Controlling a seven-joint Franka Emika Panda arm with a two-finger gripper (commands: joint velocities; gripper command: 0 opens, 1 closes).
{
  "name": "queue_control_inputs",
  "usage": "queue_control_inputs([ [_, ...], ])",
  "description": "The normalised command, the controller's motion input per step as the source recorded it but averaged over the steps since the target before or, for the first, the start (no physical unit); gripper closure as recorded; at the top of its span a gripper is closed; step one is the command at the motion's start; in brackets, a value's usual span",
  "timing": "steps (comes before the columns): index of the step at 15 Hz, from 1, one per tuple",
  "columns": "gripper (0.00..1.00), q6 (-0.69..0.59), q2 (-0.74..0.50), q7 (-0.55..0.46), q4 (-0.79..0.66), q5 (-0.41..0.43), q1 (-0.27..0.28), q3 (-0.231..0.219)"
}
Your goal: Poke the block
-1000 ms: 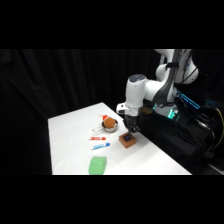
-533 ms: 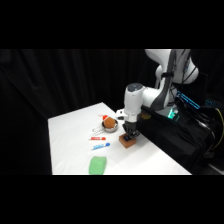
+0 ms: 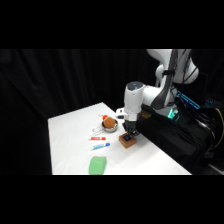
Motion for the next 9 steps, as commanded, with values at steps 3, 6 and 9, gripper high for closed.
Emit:
queue_control_inputs([
  [3, 1.00, -0.52, -0.55, -0.01, -0.04, 0.030, -0.001, 0.048],
  [6, 1.00, -0.48, -0.44, -0.03, 0.06, 0.052, -0.046, 0.082],
  [9, 0.74, -0.42, -0.35, -0.09, 0.11, 0.098, -0.079, 0.082],
])
